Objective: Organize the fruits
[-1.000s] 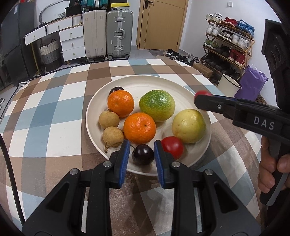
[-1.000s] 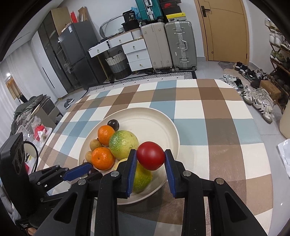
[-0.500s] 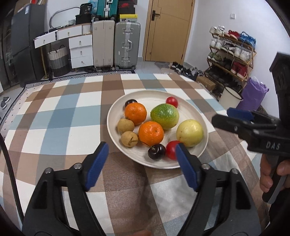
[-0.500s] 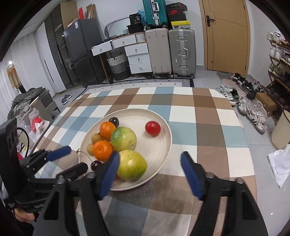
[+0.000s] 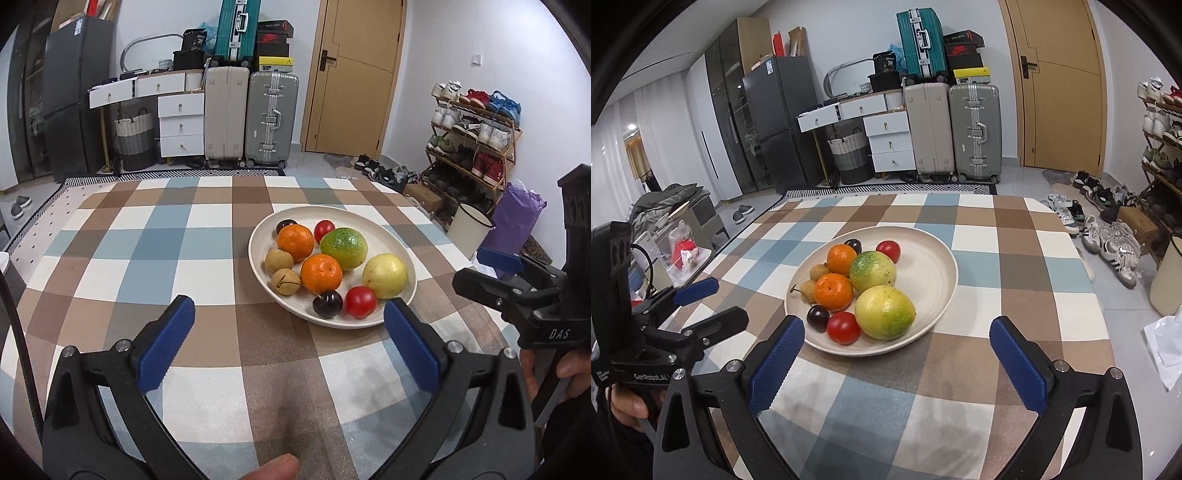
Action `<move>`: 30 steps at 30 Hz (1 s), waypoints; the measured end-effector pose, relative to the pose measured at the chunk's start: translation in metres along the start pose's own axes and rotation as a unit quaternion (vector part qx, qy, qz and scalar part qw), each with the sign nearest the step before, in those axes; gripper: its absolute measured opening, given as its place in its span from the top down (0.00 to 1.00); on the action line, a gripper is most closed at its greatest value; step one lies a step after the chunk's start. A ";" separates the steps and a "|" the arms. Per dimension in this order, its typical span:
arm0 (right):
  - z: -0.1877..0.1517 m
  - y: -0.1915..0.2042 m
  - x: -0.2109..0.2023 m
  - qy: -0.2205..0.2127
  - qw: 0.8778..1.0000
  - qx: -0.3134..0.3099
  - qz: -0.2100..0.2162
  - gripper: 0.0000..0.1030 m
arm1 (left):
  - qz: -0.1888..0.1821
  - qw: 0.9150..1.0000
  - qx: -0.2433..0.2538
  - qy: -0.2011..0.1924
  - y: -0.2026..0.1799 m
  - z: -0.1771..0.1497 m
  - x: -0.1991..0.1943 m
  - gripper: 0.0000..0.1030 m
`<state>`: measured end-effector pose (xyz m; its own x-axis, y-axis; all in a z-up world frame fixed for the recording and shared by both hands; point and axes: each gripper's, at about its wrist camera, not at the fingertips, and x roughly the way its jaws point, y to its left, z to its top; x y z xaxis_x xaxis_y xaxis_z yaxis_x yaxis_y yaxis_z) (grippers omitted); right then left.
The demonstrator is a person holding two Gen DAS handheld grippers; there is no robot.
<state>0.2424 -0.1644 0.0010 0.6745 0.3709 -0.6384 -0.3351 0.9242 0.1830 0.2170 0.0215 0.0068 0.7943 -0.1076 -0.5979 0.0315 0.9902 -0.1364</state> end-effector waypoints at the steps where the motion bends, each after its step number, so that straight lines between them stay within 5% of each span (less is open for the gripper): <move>1: -0.002 0.001 -0.003 -0.006 1.000 -0.001 0.001 0.01 | 0.000 1.000 0.001 -0.003 -0.001 -0.001 -0.002 0.01; 30: -0.030 0.004 -0.016 -0.089 0.996 -0.011 0.010 0.01 | 0.015 0.999 0.016 -0.047 -0.011 -0.018 0.003 0.01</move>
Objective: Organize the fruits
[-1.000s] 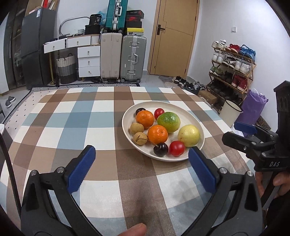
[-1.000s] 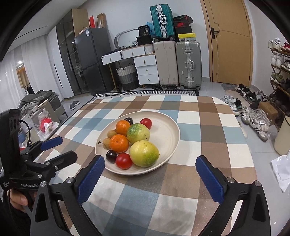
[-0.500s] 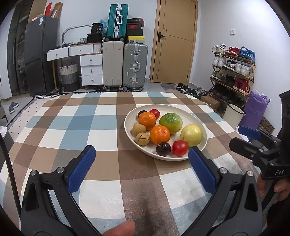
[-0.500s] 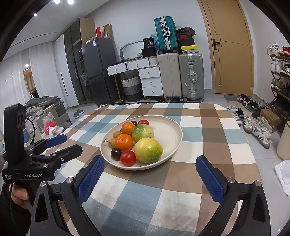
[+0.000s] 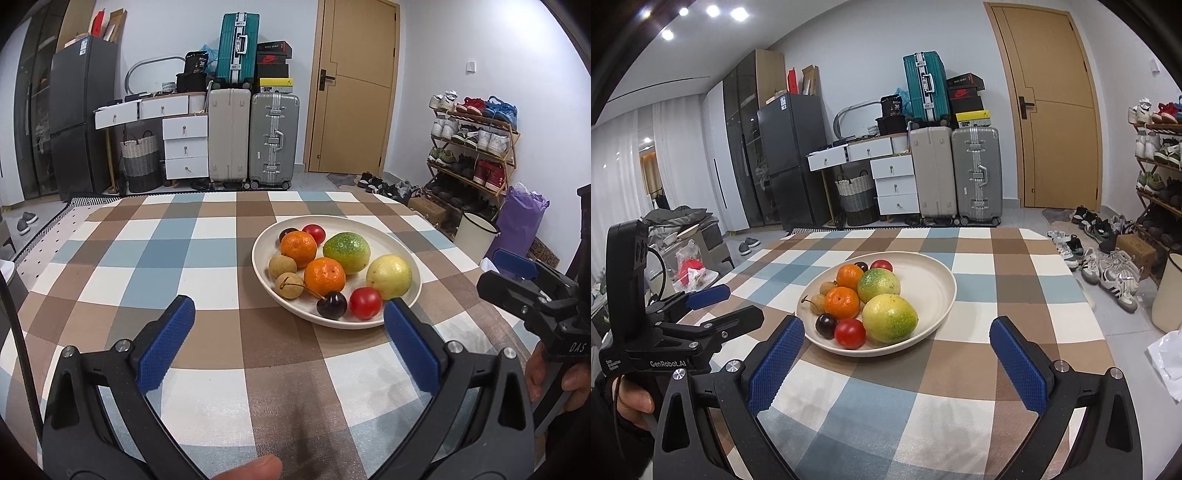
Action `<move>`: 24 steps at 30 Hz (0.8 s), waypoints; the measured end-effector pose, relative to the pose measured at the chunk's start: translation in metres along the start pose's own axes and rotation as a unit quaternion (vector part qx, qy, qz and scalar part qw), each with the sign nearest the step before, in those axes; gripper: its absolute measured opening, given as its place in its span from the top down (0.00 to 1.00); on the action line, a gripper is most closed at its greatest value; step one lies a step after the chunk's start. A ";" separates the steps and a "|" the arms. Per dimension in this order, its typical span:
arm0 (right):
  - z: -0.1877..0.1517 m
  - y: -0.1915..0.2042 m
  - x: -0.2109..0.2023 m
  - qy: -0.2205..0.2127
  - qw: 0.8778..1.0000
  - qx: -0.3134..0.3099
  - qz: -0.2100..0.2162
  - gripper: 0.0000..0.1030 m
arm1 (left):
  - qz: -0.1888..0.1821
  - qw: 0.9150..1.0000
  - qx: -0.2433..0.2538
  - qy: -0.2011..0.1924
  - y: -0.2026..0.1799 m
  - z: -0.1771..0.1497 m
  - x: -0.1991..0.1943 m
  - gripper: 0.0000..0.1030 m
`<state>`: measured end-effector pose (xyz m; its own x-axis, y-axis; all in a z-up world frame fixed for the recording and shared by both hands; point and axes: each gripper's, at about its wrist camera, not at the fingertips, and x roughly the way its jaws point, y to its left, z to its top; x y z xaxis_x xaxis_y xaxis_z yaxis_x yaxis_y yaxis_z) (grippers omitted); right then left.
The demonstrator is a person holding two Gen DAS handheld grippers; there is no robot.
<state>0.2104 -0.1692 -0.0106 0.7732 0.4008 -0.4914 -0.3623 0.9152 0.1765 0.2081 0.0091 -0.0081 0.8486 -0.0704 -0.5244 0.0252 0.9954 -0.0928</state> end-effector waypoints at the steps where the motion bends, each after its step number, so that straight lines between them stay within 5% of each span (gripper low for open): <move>1: 0.000 0.001 0.000 0.001 1.000 -0.002 0.001 0.01 | 0.000 1.000 0.001 -0.001 0.000 0.000 -0.001 0.01; 24: -0.001 0.005 -0.002 0.000 1.000 -0.015 0.011 0.01 | 0.001 1.000 0.011 -0.012 -0.004 -0.001 -0.006 0.01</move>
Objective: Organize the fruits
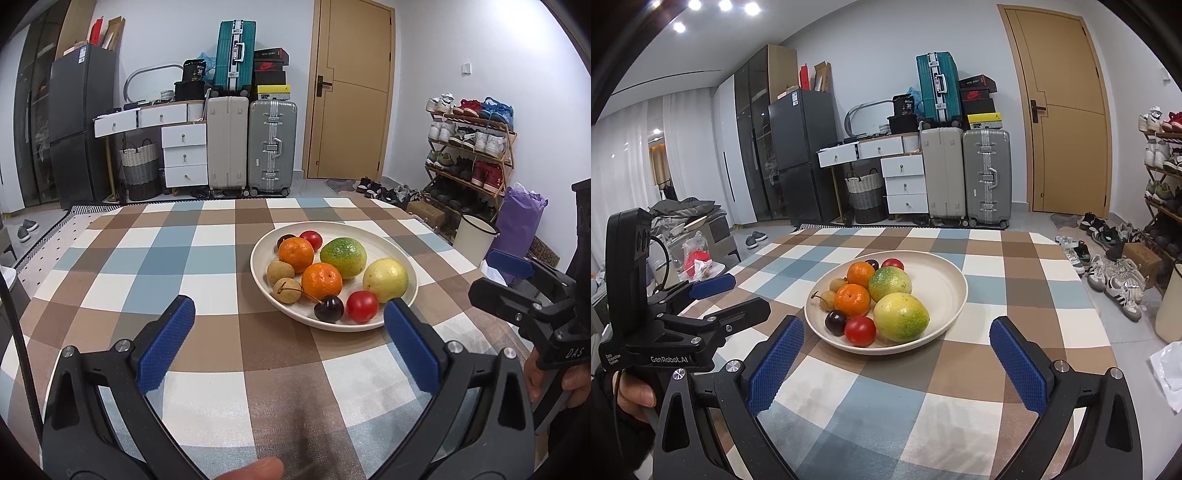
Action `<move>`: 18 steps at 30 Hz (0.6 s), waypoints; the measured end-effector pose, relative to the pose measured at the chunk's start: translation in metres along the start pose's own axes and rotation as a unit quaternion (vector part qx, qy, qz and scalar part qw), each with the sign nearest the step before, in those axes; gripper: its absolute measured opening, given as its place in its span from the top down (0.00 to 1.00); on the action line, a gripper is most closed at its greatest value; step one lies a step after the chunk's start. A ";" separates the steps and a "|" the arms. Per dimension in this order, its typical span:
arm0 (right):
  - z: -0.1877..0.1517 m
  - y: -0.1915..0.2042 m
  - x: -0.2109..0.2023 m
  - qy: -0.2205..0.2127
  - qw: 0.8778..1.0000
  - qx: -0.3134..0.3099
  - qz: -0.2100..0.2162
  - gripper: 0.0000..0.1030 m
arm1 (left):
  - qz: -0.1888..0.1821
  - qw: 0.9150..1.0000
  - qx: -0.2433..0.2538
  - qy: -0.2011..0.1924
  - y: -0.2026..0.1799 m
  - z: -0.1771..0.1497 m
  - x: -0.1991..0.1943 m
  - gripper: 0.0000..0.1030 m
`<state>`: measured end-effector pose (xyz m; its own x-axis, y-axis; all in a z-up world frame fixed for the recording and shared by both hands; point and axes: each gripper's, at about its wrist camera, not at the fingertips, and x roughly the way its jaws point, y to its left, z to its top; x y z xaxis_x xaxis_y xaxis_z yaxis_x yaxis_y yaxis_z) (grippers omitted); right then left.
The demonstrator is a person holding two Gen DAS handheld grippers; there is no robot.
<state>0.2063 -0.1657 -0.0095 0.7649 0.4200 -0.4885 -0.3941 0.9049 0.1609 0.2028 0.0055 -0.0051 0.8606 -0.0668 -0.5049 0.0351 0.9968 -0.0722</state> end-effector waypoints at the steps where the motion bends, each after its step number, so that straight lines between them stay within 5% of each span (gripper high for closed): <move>1: 0.000 0.000 0.000 -0.001 1.000 0.000 0.000 0.01 | 0.000 1.000 0.000 0.000 0.000 0.000 0.000 0.01; 18: 0.000 0.000 0.000 0.000 1.000 0.000 0.000 0.01 | 0.000 1.000 -0.001 0.000 0.001 0.000 0.000 0.01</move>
